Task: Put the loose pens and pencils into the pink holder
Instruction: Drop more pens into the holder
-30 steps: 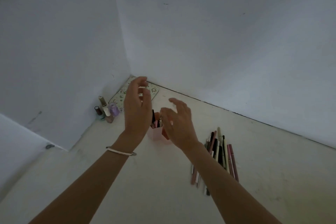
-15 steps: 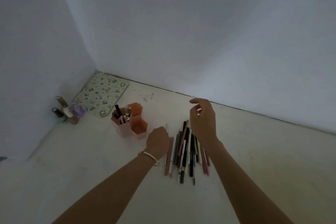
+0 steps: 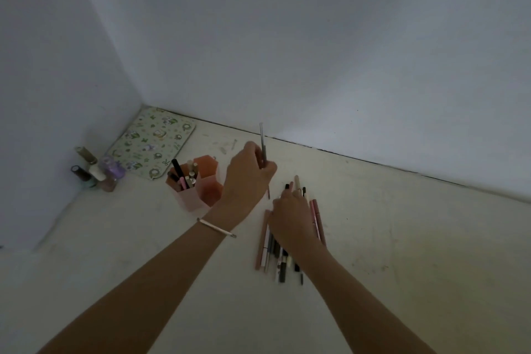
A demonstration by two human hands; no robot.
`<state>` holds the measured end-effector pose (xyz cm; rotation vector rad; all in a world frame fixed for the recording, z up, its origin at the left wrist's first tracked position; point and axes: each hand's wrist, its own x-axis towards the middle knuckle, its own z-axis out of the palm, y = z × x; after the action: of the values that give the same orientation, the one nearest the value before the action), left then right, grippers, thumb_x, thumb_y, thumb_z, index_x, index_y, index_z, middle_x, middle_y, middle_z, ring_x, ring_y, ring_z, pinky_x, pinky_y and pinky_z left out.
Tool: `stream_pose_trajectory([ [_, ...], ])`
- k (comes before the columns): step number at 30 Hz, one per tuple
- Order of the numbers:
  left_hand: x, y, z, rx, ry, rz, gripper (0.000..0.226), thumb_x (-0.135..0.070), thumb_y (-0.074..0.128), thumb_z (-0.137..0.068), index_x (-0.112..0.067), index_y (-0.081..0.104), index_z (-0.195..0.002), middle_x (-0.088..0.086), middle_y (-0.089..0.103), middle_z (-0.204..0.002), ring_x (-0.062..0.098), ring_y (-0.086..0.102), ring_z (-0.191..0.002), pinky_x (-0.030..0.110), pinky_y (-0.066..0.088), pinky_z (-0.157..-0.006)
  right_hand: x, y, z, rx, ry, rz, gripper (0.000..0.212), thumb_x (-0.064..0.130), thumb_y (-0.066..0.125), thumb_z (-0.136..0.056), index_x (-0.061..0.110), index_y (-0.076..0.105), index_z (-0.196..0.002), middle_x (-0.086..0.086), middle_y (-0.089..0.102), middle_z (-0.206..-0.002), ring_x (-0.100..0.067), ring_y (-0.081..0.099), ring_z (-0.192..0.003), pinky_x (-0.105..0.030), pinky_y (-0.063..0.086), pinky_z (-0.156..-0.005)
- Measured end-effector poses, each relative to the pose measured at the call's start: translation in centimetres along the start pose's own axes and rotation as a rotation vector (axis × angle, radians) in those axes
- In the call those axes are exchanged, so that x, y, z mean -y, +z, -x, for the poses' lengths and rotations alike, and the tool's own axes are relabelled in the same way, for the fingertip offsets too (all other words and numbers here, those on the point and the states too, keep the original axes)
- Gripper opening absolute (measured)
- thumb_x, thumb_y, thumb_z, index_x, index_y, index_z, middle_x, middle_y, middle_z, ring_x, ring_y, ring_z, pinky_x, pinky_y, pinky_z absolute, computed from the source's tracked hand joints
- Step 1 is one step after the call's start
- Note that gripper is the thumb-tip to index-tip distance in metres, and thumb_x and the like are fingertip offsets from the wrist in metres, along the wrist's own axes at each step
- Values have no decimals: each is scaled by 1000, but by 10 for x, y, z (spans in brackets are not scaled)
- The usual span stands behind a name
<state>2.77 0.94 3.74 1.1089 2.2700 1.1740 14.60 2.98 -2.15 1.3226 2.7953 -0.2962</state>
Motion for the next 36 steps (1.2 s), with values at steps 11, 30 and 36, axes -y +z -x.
stream_pose_trajectory([
  [11, 3, -23, 7, 0, 57, 69, 13, -17, 63, -83, -20, 51, -86, -4, 62, -73, 18, 67, -69, 32, 58, -65, 35, 45, 17, 130, -12, 198, 30, 6, 51, -92, -1, 54, -121, -14, 56, -116, -31, 48, -113, -40, 37, -103],
  [30, 66, -138, -15, -446, 122, 120, 86, -2, 67, -80, -32, 20, -146, -13, 59, -80, -2, 64, -66, 7, 52, -59, 69, -97, -44, -643, -43, -1073, 60, 3, 54, -88, 28, 36, -140, 3, 50, -75, 1, 50, -58, -8, 44, -55],
  [36, 102, -124, -1, -315, 264, -143, 43, -3, 67, -82, -13, 49, -119, 5, 63, -94, 18, 66, -81, 34, 60, -71, 110, -108, -45, -794, -218, -1095, 49, 2, 52, -90, 20, 36, -133, -2, 54, -77, -10, 53, -65, -22, 50, -61],
])
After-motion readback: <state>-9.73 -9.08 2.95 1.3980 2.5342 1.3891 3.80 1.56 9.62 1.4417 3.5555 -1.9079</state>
